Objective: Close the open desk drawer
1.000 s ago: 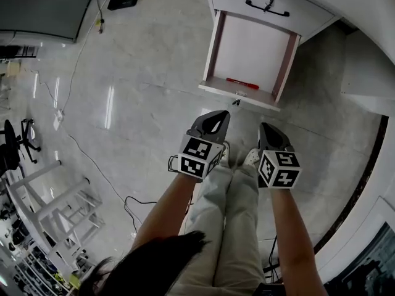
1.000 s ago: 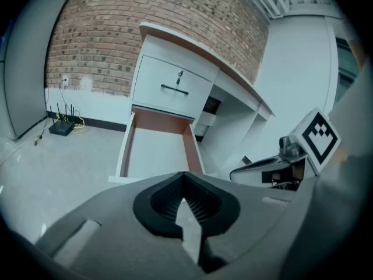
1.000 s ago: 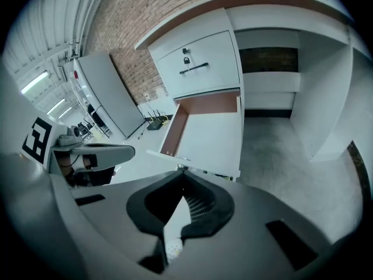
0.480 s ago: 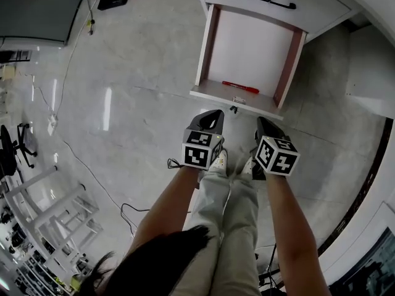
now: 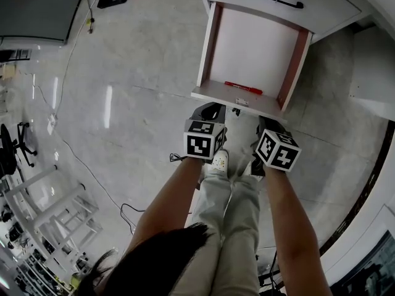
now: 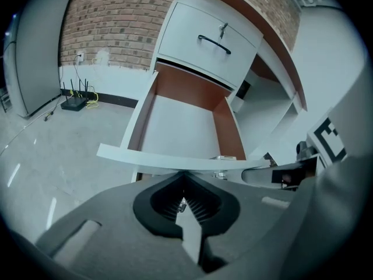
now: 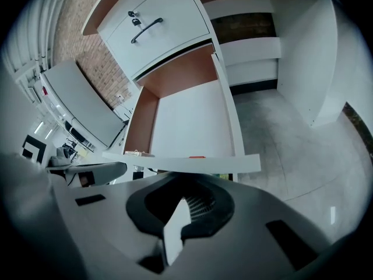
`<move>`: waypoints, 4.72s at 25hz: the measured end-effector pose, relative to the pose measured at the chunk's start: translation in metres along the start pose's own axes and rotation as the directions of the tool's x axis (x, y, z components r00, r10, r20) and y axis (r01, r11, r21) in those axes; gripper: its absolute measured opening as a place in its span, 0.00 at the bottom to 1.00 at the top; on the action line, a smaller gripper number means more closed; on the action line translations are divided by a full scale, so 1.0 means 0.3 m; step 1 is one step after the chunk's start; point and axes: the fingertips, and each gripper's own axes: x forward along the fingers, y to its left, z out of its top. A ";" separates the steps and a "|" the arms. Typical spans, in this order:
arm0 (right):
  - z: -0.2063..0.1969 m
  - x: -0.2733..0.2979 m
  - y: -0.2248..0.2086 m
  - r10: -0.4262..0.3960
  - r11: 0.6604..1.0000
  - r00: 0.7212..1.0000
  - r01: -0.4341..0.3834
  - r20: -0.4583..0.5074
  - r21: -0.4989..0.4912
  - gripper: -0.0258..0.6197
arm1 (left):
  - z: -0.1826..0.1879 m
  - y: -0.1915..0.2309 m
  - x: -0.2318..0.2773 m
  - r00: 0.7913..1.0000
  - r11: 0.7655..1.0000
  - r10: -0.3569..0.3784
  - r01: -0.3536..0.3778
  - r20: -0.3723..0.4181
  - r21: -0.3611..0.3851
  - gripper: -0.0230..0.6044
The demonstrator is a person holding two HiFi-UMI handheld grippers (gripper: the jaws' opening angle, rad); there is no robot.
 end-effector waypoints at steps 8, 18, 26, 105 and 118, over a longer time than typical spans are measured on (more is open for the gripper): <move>0.017 -0.012 0.007 -0.013 0.999 1.000 0.013 0.007 -0.034 0.05 | 0.023 -0.004 -0.012 1.000 1.000 -0.009 0.009 -0.010 -0.014 0.05; 0.104 -0.094 0.045 -0.004 0.999 0.999 0.006 0.043 -0.041 0.05 | 0.124 -0.039 -0.078 1.000 1.000 -0.014 0.013 0.022 0.015 0.05; 0.154 -0.147 0.070 0.005 0.998 0.999 -0.002 0.051 -0.057 0.05 | 0.179 -0.057 -0.117 1.000 1.000 -0.010 0.010 0.025 0.004 0.05; 0.838 0.144 -0.007 -0.091 0.943 0.978 0.146 0.189 -0.298 0.05 | 0.848 -0.037 0.239 0.988 0.989 -0.073 0.054 0.138 0.141 0.05; 0.890 0.153 0.014 -0.064 0.951 0.976 0.123 0.210 -0.283 0.05 | 0.887 -0.011 0.269 0.989 0.994 -0.049 0.035 0.137 0.105 0.05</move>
